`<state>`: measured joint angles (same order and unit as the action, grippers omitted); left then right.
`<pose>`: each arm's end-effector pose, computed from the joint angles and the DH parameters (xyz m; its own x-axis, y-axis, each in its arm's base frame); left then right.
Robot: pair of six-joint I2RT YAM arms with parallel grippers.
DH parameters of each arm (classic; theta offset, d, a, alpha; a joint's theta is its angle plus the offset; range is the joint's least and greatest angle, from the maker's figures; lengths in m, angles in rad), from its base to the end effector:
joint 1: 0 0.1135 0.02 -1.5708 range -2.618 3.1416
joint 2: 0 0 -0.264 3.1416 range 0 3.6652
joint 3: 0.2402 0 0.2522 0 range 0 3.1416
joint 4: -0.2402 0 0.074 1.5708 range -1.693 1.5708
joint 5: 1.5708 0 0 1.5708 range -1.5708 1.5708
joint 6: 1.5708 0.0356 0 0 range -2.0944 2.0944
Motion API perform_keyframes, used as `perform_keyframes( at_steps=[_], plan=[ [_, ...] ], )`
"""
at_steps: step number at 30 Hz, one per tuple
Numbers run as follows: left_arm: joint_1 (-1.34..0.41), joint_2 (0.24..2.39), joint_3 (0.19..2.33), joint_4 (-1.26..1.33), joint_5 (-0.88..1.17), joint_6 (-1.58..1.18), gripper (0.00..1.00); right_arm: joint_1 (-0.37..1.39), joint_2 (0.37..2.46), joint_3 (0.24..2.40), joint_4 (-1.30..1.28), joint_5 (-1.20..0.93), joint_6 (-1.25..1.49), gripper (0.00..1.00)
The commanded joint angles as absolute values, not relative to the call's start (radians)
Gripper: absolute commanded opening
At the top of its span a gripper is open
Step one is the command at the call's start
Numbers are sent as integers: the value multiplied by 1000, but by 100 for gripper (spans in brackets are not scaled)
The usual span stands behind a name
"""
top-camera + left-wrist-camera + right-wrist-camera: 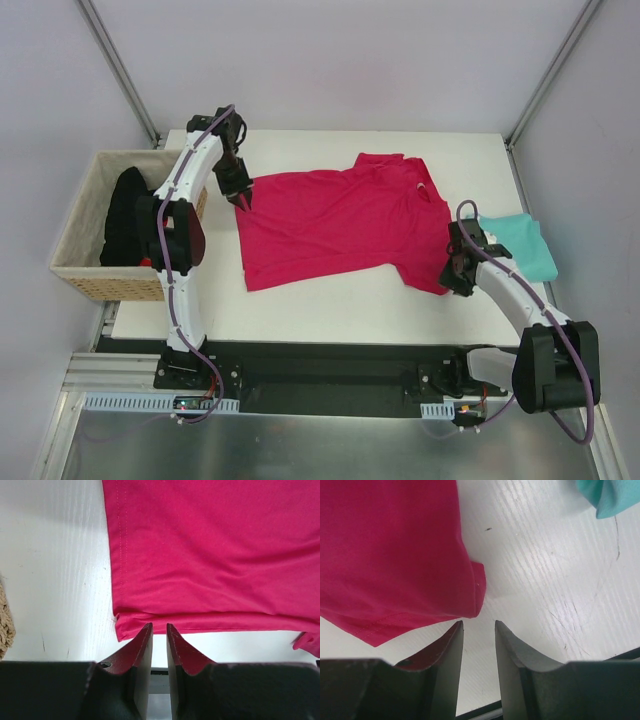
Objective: Fold and stack the t-shirts
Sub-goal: Flatten out the tshirt
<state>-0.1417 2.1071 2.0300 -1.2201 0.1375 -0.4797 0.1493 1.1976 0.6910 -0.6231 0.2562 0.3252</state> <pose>0.4282 -0.0660 0.2762 -0.9271 -0.3295 -0.1788 -0.2833 0.9281 -0.2418 0.2123 0.0228 0.1949 -0.8591 0.1833 -0.4778 0.2507 0.9647 -0.0807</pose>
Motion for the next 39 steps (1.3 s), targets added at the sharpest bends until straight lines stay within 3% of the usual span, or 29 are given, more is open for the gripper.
perform_keyframes(
  at_steps=[1, 27, 39],
  plan=[
    [-153, 2075, 2017, -1269, 100, -477, 17, 156, 1175, 681, -566, 236, 339, 34],
    [-153, 2059, 1979, -1292, 69, -462, 16, 158, 1065, 793, -752, 313, 476, 24],
    [-153, 2049, 1968, -1289, 55, -460, 17, 149, 1204, 769, -716, 232, 531, 26]
  ],
)
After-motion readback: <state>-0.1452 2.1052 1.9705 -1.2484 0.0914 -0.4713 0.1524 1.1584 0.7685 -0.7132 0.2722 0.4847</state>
